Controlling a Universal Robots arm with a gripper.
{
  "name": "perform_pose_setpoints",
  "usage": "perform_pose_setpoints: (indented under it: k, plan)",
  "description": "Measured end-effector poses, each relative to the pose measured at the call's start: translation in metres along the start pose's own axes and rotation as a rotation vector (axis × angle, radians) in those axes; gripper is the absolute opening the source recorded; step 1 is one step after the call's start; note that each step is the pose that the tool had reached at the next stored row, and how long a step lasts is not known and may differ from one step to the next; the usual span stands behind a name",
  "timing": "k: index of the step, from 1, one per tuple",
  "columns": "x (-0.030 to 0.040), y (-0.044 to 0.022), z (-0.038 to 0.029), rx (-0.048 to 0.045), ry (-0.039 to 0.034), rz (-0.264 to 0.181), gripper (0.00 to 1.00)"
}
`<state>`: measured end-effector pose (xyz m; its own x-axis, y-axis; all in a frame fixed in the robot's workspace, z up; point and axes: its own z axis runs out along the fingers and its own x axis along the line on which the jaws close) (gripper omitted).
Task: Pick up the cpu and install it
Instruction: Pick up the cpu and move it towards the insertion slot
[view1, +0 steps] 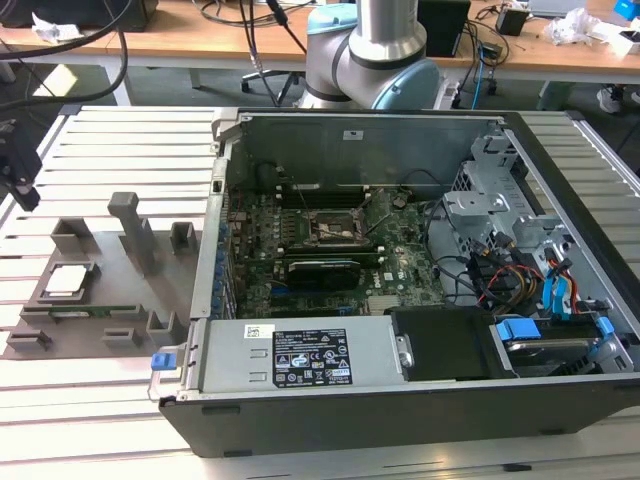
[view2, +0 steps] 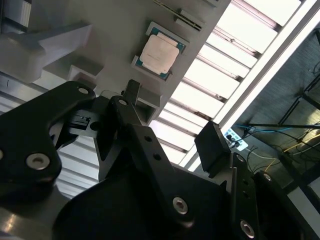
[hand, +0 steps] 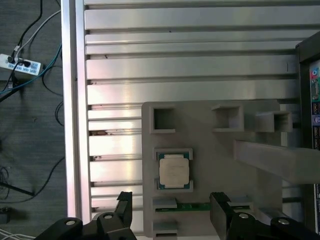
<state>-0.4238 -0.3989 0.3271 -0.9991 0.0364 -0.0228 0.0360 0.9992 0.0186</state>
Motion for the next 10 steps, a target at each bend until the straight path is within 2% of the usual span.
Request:
perform_pose_setpoints:
  k: [10]
  plan:
    - [0.0001,-0.0001,0.0043,0.0,0.0001,0.0,0.72]
